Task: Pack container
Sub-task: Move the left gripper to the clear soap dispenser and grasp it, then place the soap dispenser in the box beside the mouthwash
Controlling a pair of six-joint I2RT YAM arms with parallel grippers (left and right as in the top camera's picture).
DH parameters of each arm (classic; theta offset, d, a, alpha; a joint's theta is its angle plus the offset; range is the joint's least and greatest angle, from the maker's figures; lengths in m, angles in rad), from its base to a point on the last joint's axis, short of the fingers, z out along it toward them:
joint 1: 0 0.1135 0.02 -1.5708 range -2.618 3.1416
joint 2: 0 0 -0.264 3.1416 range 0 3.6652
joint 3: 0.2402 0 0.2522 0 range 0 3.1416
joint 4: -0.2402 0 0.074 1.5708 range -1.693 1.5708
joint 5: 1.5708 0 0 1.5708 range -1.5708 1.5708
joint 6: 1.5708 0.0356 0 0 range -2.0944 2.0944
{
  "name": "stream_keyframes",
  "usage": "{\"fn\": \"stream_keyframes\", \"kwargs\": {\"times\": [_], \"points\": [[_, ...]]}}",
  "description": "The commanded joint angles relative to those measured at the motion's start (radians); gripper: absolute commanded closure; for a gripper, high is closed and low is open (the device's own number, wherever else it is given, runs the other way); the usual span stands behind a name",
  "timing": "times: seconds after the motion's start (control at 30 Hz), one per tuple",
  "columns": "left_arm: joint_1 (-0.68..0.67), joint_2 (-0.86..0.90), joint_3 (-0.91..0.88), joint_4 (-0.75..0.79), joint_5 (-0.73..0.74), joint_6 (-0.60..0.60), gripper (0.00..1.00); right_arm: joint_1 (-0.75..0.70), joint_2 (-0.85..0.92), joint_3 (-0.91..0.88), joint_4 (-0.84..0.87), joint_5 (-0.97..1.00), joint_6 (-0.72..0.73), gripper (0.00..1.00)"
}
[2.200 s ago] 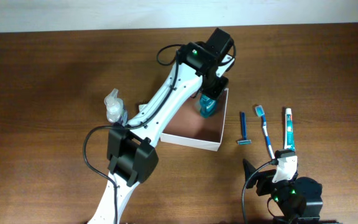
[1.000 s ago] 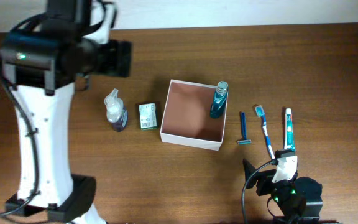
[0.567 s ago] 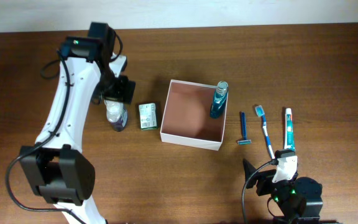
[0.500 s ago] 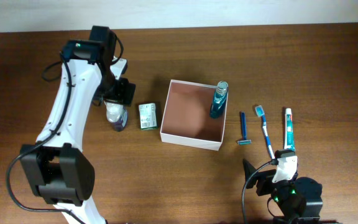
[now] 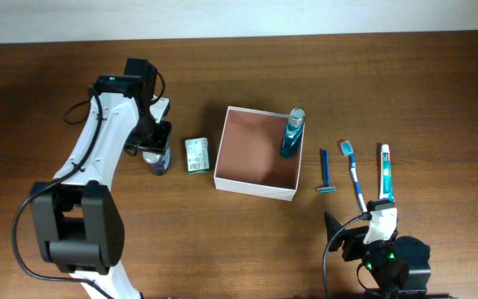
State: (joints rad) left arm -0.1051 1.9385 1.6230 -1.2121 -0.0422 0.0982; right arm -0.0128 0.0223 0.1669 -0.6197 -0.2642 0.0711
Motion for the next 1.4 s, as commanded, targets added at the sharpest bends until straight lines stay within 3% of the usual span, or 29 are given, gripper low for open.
{"fn": "stream_keyframes", "kwargs": {"times": [0.0,0.1,0.33,0.6,0.8,1.0,1.37], "points": [[0.003,-0.021,0.0,0.003,0.0,0.001,0.68,-0.007,-0.008,-0.005,-0.001,-0.01,-0.003,0.01],[0.003,-0.028,0.026,-0.018,0.0,0.001,0.77,-0.007,-0.008,-0.005,-0.001,-0.01,-0.003,0.01],[-0.003,-0.084,0.275,-0.179,0.004,-0.035,0.82,-0.007,-0.008,-0.005,-0.001,-0.01,-0.003,0.01],[-0.137,-0.174,0.545,-0.253,0.177,-0.096,0.89,-0.007,-0.008,-0.005,-0.001,-0.01,-0.003,0.01],[-0.335,-0.179,0.534,-0.16,0.171,-0.159,0.89,-0.007,-0.008,-0.005,-0.001,-0.01,-0.003,0.01],[-0.483,-0.079,0.465,-0.103,-0.01,-0.23,0.88,-0.007,-0.008,-0.005,-0.001,-0.01,-0.003,0.01],[-0.551,0.217,0.445,0.034,0.107,-0.23,0.87,-0.007,-0.008,-0.005,-0.001,-0.01,-0.003,0.01]]}}
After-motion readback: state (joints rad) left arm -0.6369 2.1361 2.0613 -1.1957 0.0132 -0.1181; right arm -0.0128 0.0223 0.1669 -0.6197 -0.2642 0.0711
